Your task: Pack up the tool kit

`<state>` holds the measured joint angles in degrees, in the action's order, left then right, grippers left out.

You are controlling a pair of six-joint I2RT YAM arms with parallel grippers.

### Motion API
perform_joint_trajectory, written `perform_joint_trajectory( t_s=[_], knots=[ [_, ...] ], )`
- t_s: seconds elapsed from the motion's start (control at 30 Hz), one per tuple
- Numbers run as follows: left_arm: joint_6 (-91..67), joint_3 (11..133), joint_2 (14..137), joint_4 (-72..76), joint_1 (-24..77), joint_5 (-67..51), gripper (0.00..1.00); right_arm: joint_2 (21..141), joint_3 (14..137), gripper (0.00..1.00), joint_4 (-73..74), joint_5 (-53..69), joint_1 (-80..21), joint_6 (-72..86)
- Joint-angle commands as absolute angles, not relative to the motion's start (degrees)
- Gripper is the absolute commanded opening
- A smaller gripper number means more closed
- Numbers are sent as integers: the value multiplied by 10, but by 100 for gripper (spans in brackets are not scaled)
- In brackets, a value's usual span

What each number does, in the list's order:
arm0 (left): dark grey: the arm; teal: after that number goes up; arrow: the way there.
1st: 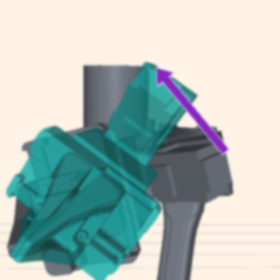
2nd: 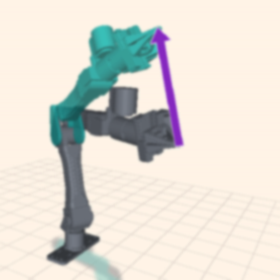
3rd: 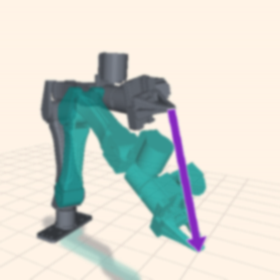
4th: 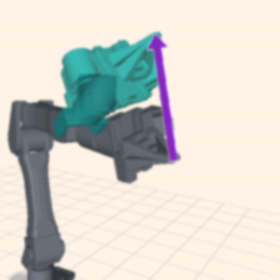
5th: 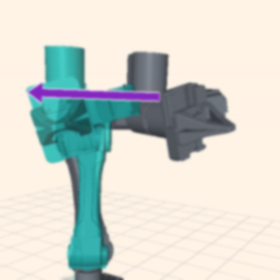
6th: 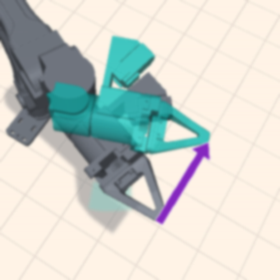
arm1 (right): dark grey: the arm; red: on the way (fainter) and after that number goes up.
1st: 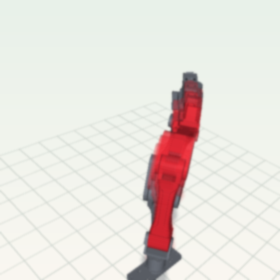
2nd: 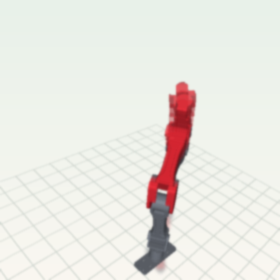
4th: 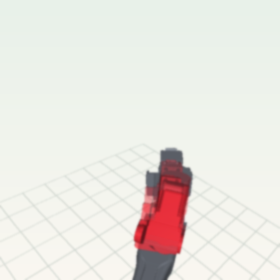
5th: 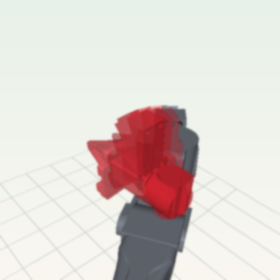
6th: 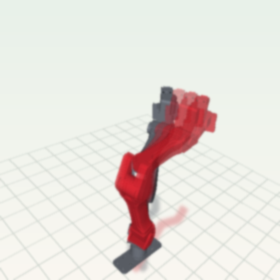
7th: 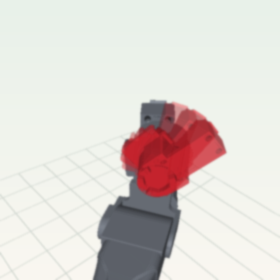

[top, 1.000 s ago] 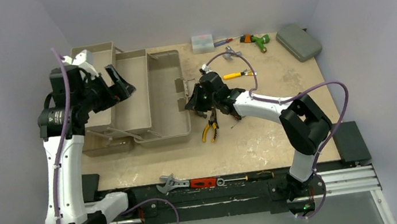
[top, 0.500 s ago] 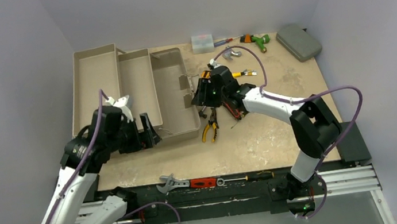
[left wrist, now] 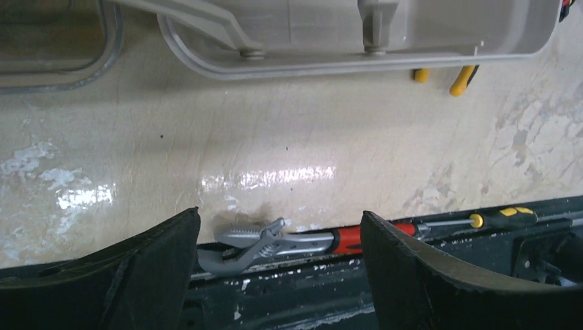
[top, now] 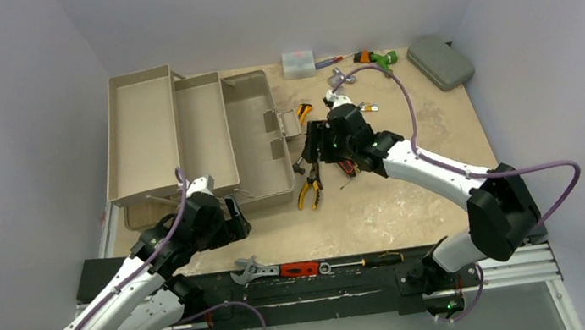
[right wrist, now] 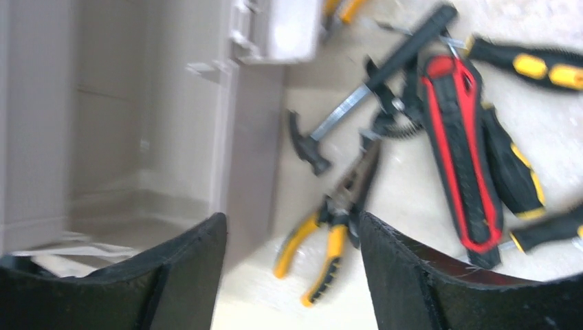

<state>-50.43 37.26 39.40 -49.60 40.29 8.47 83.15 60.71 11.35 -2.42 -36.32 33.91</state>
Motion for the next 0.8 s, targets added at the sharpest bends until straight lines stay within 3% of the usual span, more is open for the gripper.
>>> perform_joint_trajectory(
  t_s=[0.0,0.43,0.57,0.67,0.77],
  knots=[
    [-501,353,393,-389,406,141,83,833,553,71,146,-77,-363,313],
    [-474,305,419,-342,378,203,84,917,475,56,64,-108,-429,399],
    [-445,283,417,-299,321,149,84,944,481,51,56,-109,-429,403],
    [-421,272,420,-260,275,107,83,955,486,44,62,-109,-429,404],
    [-395,281,440,-244,267,104,83,950,486,29,69,-103,-428,406]
  ],
)
